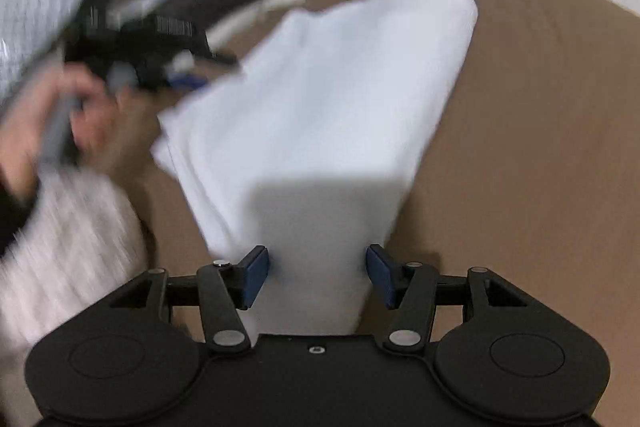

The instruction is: Fold clothes

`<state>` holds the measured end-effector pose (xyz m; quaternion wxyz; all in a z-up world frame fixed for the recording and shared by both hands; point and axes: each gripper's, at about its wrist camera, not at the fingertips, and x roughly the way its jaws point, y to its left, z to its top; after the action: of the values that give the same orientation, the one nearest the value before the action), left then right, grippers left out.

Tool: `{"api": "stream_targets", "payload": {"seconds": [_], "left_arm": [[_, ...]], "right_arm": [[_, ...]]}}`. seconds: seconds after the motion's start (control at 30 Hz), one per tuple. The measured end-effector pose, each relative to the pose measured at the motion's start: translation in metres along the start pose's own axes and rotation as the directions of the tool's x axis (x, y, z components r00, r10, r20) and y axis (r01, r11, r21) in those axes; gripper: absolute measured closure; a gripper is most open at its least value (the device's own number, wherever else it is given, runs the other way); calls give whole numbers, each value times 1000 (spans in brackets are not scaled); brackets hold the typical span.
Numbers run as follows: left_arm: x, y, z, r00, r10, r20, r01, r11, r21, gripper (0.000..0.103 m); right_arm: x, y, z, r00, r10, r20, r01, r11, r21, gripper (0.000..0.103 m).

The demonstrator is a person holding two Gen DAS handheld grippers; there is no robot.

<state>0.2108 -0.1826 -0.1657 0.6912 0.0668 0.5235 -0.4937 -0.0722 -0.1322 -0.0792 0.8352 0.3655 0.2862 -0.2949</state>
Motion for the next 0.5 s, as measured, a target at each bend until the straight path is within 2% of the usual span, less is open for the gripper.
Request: {"api": "stream_targets", "payload": {"seconds": [0.07, 0.13, 0.2, 0.27, 0.3, 0.4, 0.43, 0.47, 0.5], "left_arm": [[8, -3, 0, 998, 64, -18, -63, 998, 23, 34], [17, -7, 1, 989, 146, -33, -144, 988, 55, 30], [25, -6, 3, 983, 181, -44, -178, 982, 60, 20], [29, -3, 5, 983, 176, -52, -174, 984, 38, 19], [29, -3, 6, 984, 170, -48, -169, 985, 34, 19], [26, -5, 5, 992, 125, -19, -124, 991, 41, 19], [26, -7, 5, 995, 103, -8, -102, 994, 45, 19], [25, -8, 5, 997, 80, 2, -80, 996, 50, 21], [24, -10, 5, 998, 58, 12, -58, 997, 55, 21]], "right_arm": [[-6, -17, 12, 997, 19, 68, -26, 994, 103, 32], [-1, -31, 33, 992, -25, 122, 4, 985, 173, 27], [17, -48, 53, 988, -51, 145, 19, 977, 212, 26], [36, -68, 72, 986, -63, 152, 22, 967, 254, 24], [47, -81, 80, 987, -47, 150, 3, 959, 285, 20], [82, -110, 101, 988, 53, 146, -102, 930, 354, 11], [98, -111, 110, 986, 82, 147, -129, 928, 349, 11], [109, -109, 120, 985, 96, 146, -139, 935, 327, 13], [113, -105, 129, 986, 85, 146, -126, 947, 296, 40]]}}
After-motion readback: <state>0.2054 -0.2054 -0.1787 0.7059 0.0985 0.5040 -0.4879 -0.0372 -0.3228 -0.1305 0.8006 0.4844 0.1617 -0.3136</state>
